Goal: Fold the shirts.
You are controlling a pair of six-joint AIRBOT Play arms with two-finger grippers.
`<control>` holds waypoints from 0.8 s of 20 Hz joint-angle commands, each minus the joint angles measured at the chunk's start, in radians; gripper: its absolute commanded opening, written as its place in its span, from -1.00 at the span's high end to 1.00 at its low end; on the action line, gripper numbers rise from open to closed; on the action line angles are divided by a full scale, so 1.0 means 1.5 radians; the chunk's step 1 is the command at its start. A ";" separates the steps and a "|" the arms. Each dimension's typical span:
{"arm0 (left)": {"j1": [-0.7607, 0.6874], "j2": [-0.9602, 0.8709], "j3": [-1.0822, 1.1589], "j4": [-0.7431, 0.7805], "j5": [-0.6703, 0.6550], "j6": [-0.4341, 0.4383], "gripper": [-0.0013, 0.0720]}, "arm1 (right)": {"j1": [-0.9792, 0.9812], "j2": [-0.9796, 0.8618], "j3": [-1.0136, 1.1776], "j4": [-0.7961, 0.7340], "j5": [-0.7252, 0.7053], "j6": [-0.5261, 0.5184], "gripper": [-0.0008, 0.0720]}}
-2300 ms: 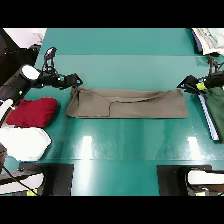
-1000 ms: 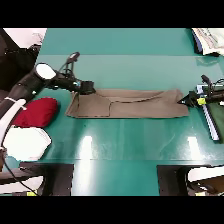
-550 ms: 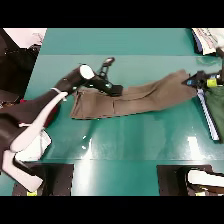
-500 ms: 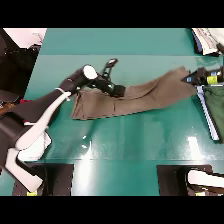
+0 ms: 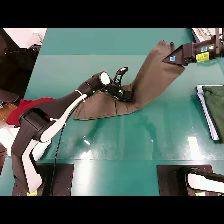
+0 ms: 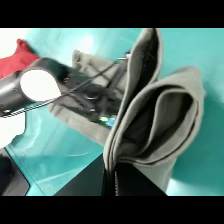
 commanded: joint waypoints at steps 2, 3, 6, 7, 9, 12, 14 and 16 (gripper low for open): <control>0.002 -0.003 0.003 0.003 0.000 -0.002 0.89 | 0.046 0.001 0.015 -0.002 -0.004 -0.002 0.94; 0.005 0.001 0.003 0.003 -0.007 -0.002 0.89 | 0.049 0.001 0.015 -0.003 -0.004 -0.002 0.94; 0.035 0.034 0.004 0.011 -0.033 0.003 0.89 | 0.052 0.001 0.015 -0.002 -0.004 -0.002 0.94; 0.049 0.053 0.005 0.018 -0.046 0.003 0.89 | 0.057 0.001 0.015 -0.002 -0.007 -0.003 0.94; 0.080 0.098 0.005 0.058 -0.066 0.005 0.89 | 0.075 0.001 0.015 -0.002 -0.022 -0.005 0.94; 0.149 0.177 0.005 0.132 -0.112 0.028 0.89 | 0.127 -0.010 0.015 -0.001 -0.063 -0.005 0.94; 0.211 0.232 0.005 0.156 -0.149 0.036 0.89 | 0.183 -0.039 0.015 -0.001 -0.097 -0.009 0.93; 0.276 0.287 0.005 0.163 -0.174 0.039 0.89 | 0.265 -0.082 0.015 0.000 -0.157 -0.028 0.93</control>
